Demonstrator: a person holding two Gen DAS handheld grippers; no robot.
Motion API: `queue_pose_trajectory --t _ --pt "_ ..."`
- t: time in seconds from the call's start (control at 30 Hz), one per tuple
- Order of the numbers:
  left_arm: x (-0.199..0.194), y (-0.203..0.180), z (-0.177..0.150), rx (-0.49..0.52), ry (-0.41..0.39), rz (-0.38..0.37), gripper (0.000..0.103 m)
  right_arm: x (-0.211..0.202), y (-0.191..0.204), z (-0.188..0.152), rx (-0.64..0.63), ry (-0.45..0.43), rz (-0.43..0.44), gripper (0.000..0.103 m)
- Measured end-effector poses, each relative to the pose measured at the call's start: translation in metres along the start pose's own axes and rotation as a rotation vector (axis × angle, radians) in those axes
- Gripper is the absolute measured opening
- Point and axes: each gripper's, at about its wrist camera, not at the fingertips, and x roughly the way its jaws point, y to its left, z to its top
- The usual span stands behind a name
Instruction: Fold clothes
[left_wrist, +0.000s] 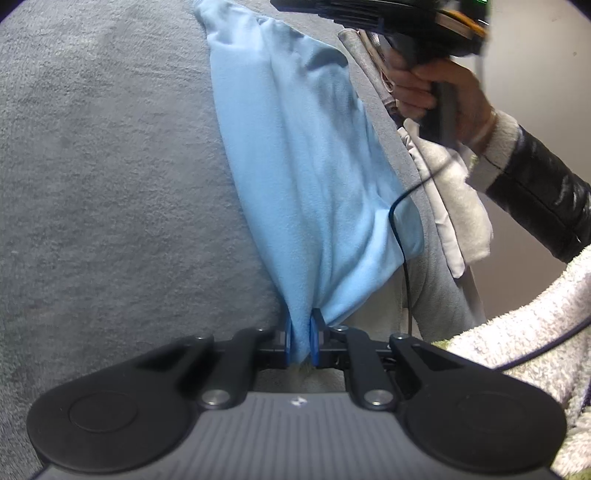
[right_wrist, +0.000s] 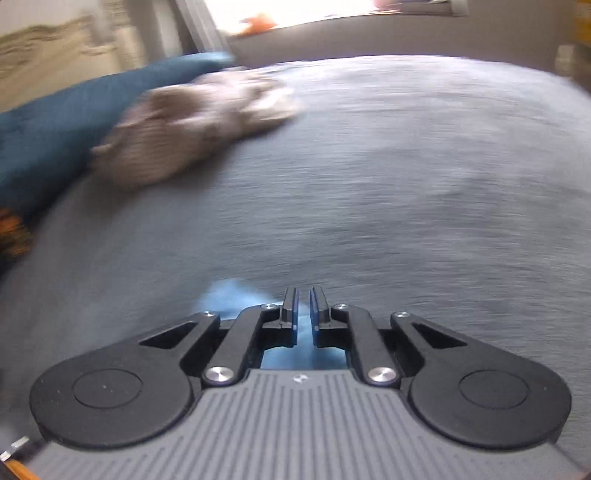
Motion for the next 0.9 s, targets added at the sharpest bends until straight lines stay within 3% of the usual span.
queue_pose_trajectory --t 0.1,0.17,0.23,0.27,0.3,0.33,0.5,0.57,0.63,0.67,0.73,0.8,0.9 --pt "-0.002 0.006 0.0 -0.001 0.0 -0.005 0.011 0.015 0.024 -0.007 -0.084 0.084 0.113 0.006" --pt "-0.003 0.009 -0.001 0.0 -0.001 -0.006 0.011 0.035 0.02 -0.009 -0.047 0.121 0.056 0.0" --pt "-0.003 0.011 -0.002 -0.004 0.0 -0.008 0.011 0.038 0.006 0.0 0.034 0.053 -0.037 0.0" --pt "-0.004 0.012 -0.003 -0.005 0.001 -0.009 0.011 0.039 0.0 0.004 0.074 0.019 -0.083 0.007" --pt "-0.004 0.013 -0.004 -0.007 0.002 -0.009 0.011 0.034 -0.001 0.01 0.074 -0.008 -0.098 0.007" --pt "-0.005 0.014 -0.005 -0.009 0.003 -0.01 0.011 0.029 0.0 0.014 0.068 -0.014 -0.052 0.007" --pt "-0.01 0.013 -0.006 -0.022 0.007 -0.015 0.011 0.036 0.043 0.003 -0.103 0.18 0.226 0.007" --pt "-0.009 0.011 -0.007 -0.021 0.006 -0.012 0.011 0.058 0.042 -0.004 -0.082 0.206 0.163 0.002" --pt "-0.009 0.008 -0.008 -0.02 0.004 -0.011 0.011 0.054 0.02 0.004 0.088 0.11 0.138 0.001" --pt "-0.009 0.008 -0.007 -0.021 0.003 -0.012 0.011 0.052 0.009 0.008 0.172 0.062 0.126 0.007" --pt "-0.01 0.009 -0.007 -0.022 0.004 -0.013 0.011 0.03 0.001 0.016 0.194 -0.019 0.089 0.008" --pt "-0.01 0.01 -0.007 -0.025 0.007 -0.015 0.011 0.012 -0.003 0.017 0.185 -0.003 0.128 0.009" --pt "-0.011 0.012 -0.008 -0.024 0.007 -0.016 0.011 0.0 -0.006 -0.002 0.195 0.09 0.213 0.01"
